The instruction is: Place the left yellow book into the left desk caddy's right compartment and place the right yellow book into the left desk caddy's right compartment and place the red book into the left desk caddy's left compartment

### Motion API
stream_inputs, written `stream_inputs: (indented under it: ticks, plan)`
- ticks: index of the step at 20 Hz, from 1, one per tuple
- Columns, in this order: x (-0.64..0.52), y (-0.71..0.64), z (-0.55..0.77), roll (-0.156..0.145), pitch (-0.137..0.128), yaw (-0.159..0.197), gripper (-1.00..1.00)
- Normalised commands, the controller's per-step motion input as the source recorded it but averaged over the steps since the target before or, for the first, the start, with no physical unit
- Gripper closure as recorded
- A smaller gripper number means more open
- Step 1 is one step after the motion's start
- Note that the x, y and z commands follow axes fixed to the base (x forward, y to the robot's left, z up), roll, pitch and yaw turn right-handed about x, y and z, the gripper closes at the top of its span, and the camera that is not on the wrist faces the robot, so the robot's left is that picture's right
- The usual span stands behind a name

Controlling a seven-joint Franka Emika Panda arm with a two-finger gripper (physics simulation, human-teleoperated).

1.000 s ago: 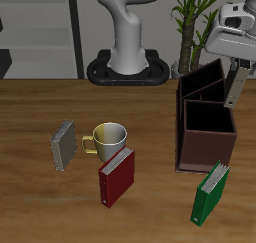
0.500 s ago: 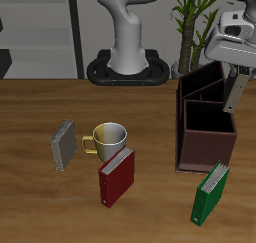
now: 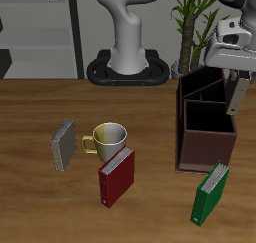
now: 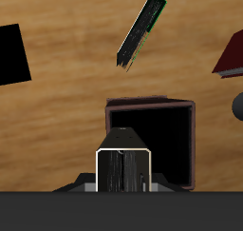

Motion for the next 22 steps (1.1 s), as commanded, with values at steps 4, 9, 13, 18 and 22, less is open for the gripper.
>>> stream_inputs:
  ticks: [4,9,13,18,22]
  plan:
    - [-0.06,0.02,0.09,0.053,-0.03,0.058,1.0]
    - [0.03,-0.1,0.05,0.015,-0.014,0.038,1.0]
    - [0.08,-0.08,-0.02,0.03,0.023,-0.006,1.0]
    - [0.01,-0.01,-0.11,0.018,-0.006,0.02,1.0]
    - [-0.05,0.08,-0.11,0.025,0.001,0.009,1.0]
